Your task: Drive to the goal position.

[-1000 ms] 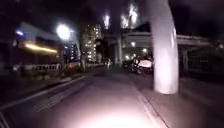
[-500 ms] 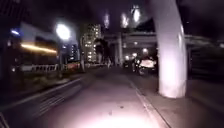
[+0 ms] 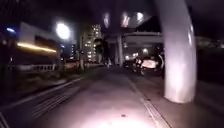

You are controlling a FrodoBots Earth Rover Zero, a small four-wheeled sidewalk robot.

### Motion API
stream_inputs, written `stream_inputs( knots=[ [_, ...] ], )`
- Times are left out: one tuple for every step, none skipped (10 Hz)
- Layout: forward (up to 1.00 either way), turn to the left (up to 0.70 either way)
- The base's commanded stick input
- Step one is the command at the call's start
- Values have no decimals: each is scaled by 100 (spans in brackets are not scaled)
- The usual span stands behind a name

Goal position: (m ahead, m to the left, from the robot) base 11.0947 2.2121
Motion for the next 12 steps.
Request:
stream_inputs(
  knots=[
    [45, 0],
    [45, 0],
    [45, 0],
    [45, 0],
    [45, 0],
    [45, 0],
    [45, 0],
    [45, 0],
    [45, 0],
    [45, 0],
    [45, 0],
    [45, 0]
  ],
)
